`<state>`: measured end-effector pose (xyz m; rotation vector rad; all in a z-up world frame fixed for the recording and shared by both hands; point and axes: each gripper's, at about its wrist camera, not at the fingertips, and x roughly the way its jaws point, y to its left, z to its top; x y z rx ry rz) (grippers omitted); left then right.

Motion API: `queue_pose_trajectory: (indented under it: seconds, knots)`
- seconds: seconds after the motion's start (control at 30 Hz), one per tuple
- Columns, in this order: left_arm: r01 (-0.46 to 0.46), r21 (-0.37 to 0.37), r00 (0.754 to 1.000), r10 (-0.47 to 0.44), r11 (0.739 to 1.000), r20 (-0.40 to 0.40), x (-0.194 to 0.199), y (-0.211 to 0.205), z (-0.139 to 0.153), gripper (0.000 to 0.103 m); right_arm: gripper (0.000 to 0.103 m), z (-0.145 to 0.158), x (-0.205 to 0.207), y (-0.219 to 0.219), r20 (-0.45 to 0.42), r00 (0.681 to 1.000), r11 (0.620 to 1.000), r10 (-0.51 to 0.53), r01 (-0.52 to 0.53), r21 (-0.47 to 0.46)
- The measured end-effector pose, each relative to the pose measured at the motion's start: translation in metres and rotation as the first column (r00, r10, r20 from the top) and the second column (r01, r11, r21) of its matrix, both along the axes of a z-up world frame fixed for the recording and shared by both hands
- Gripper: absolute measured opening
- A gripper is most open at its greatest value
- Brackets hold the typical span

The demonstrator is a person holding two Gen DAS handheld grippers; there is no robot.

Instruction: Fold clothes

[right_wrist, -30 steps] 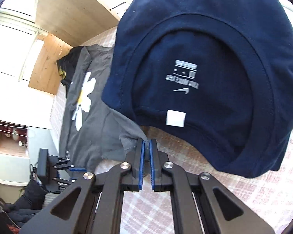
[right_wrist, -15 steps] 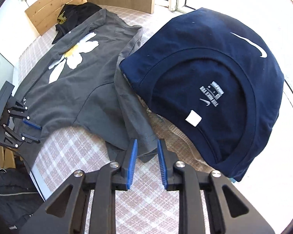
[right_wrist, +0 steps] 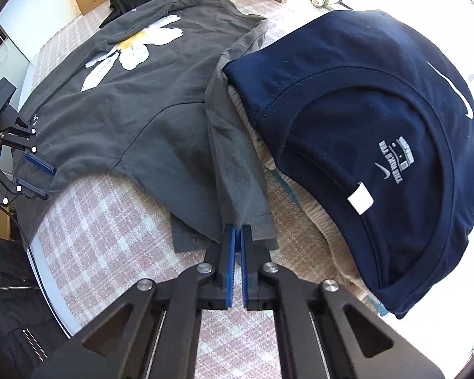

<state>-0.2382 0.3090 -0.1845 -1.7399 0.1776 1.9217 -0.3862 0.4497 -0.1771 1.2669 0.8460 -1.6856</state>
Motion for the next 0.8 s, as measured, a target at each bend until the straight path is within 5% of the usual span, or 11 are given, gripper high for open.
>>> queue_pose_trajectory:
  seconds: [0.07,0.2,0.3,0.47,0.57,0.7,0.8]
  knots:
    - [0.009,-0.006,1.0,-0.009,1.0,-0.001,0.0,0.001,0.001,0.032,0.003,0.018,-0.007,-0.002,0.035,0.999,0.998,-0.019,0.021,-0.062]
    - [0.027,-0.024,1.0,-0.027,0.999,-0.003,-0.001,0.003,0.005,0.032,0.003,0.065,-0.048,0.004,0.273,0.951,0.945,-0.142,0.212,-0.247]
    - [0.014,-0.009,1.0,-0.014,1.0,-0.014,-0.003,0.003,0.015,0.032,0.003,0.073,-0.078,0.018,0.46,0.858,0.878,-0.23,0.386,-0.282]
    - [-0.034,0.165,0.989,0.057,0.986,-0.134,-0.023,0.006,0.066,0.032,0.003,0.056,-0.098,0.03,0.674,0.681,0.773,-0.285,0.579,-0.258]
    - [-0.032,0.219,0.971,0.083,0.975,-0.226,-0.05,0.03,0.081,0.034,0.003,0.052,-0.096,0.019,0.646,0.693,0.784,-0.32,0.576,-0.23]
    - [-0.034,0.314,0.964,0.114,0.949,-0.241,-0.083,0.055,0.077,0.036,0.003,0.046,-0.094,0.011,0.673,0.664,0.779,-0.326,0.592,-0.207]
    - [-0.065,0.294,0.956,0.144,0.953,-0.255,-0.089,0.072,0.06,0.036,0.003,0.051,-0.089,-0.002,0.705,0.652,0.776,-0.281,0.586,-0.233]
